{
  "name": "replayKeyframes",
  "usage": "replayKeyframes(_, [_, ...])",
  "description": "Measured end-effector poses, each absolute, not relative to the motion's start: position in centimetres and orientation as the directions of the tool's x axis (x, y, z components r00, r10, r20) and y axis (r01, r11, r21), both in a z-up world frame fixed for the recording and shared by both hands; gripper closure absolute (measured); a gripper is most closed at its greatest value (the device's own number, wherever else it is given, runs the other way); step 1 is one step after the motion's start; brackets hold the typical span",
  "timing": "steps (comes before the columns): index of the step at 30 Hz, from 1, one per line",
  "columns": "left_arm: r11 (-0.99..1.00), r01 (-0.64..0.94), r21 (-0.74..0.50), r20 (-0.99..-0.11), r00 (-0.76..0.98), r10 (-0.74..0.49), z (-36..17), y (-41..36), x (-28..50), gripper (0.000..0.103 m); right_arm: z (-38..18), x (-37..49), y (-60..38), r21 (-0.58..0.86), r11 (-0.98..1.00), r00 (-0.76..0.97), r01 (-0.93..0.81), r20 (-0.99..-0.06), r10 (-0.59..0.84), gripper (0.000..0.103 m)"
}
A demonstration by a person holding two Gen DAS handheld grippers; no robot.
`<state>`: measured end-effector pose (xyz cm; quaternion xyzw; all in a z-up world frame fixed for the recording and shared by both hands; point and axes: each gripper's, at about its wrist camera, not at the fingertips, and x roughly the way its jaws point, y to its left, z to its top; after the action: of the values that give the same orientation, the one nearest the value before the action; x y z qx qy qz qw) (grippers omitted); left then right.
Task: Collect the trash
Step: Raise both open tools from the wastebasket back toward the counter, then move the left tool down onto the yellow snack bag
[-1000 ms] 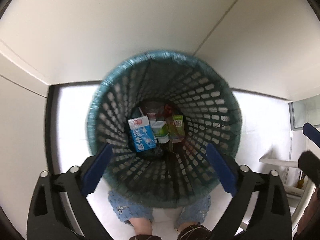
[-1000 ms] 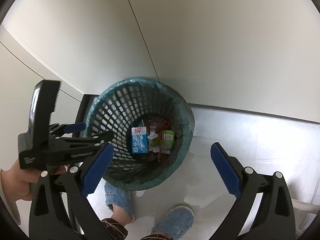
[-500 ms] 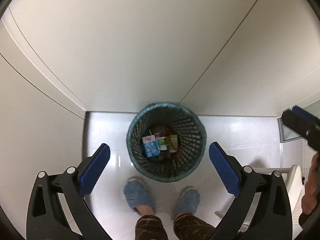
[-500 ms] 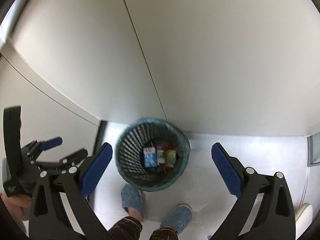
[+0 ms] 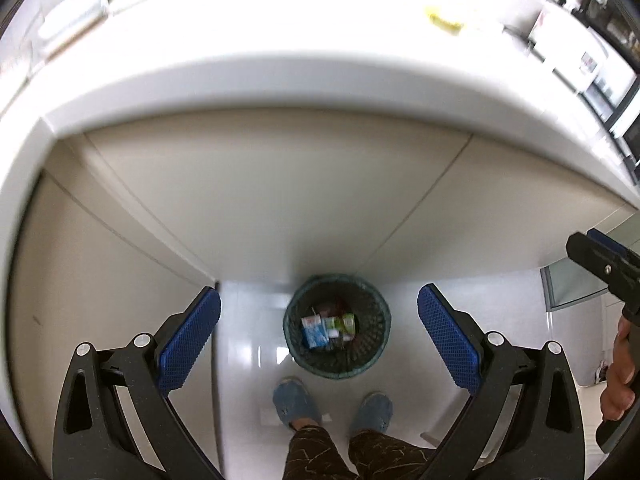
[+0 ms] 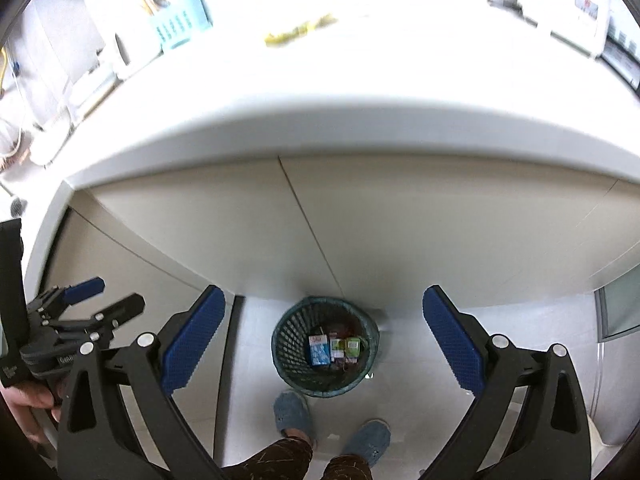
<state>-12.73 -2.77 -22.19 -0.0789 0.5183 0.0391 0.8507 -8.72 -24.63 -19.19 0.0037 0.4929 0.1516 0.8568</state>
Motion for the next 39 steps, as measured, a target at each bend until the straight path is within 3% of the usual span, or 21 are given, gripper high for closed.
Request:
replayKeyframes(8, [0.988,-0.115,-0.104,-0.844,0.536,-0.026,-12.1,-0.6,-10.7,0.006,-9.6,-7.9,-23.5,0.106,0.96,0.561,-0.259,-0.792,0.239,0.008])
replayKeyframes(17, [0.992,-0.071,-0.106,-0.787,0.616,-0.04,-4.3,2.7,-8.6,0.006,-1.6,-6.1,-21.9,0.11,0.971,0.62,-0.21,-0.753,0.22,0.008])
replayKeyframes(28, [0.993,0.034,-0.111,-0.767,0.632,-0.108,-0.8,2.1,-5.3,0.006,1.6,-5.8,-23.3,0.079,0.988,0.641,-0.132,-0.754,0.146,0.008])
replayKeyframes(39, [0.992,0.098,-0.082,-0.784,0.608,-0.125,-0.9,-1.7,-0.1,0.006,1.7,-0.1,-25.2,0.061,0.989,0.64,-0.138,-0.756,0.136,0.008])
